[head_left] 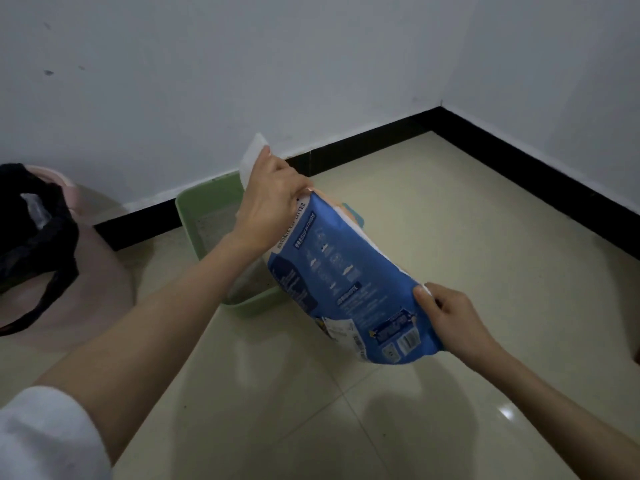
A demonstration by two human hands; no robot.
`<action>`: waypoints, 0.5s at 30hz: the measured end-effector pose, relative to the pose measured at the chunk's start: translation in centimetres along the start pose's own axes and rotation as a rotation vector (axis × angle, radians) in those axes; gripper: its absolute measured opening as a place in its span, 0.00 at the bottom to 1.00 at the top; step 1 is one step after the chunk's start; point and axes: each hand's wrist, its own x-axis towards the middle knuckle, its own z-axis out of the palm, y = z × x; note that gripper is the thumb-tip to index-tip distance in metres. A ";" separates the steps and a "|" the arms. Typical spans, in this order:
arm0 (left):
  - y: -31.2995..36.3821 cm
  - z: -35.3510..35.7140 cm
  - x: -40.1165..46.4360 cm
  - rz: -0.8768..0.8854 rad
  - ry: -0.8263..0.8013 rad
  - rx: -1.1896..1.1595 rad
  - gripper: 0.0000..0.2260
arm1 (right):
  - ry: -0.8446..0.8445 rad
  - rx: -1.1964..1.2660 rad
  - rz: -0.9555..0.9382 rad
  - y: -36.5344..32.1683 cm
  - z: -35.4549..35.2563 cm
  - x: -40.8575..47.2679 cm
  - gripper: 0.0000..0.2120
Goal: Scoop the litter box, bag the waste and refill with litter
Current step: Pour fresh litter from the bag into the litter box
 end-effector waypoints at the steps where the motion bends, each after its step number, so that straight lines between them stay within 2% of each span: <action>1: 0.3 0.5 -0.3 0.067 -0.026 0.039 0.09 | -0.092 -0.113 0.027 0.9 -0.1 0.1 0.19; 4: 1.4 2.3 -1.6 0.215 -0.087 0.146 0.03 | -0.426 -0.448 0.156 2.4 -0.6 0.7 0.15; 6: 1.4 2.6 -2.3 0.188 -0.079 0.137 0.04 | -0.485 -0.516 0.175 1.6 -0.8 1.2 0.18; 8: 1.3 2.3 -2.7 0.152 -0.086 0.151 0.04 | -0.424 -0.534 0.090 -0.1 -0.2 2.0 0.28; 10: 1.2 1.8 -2.7 0.155 -0.101 0.186 0.03 | -0.320 -0.485 -0.048 -2.6 1.2 3.3 0.30; 13: 0.6 1.2 -2.6 0.194 -0.078 0.196 0.02 | -0.197 -0.314 -0.218 -6.8 3.7 5.8 0.17; 15: -0.3 0.9 -2.9 0.170 -0.077 0.204 0.09 | -0.110 -0.309 -0.297 -8.7 5.0 7.1 0.11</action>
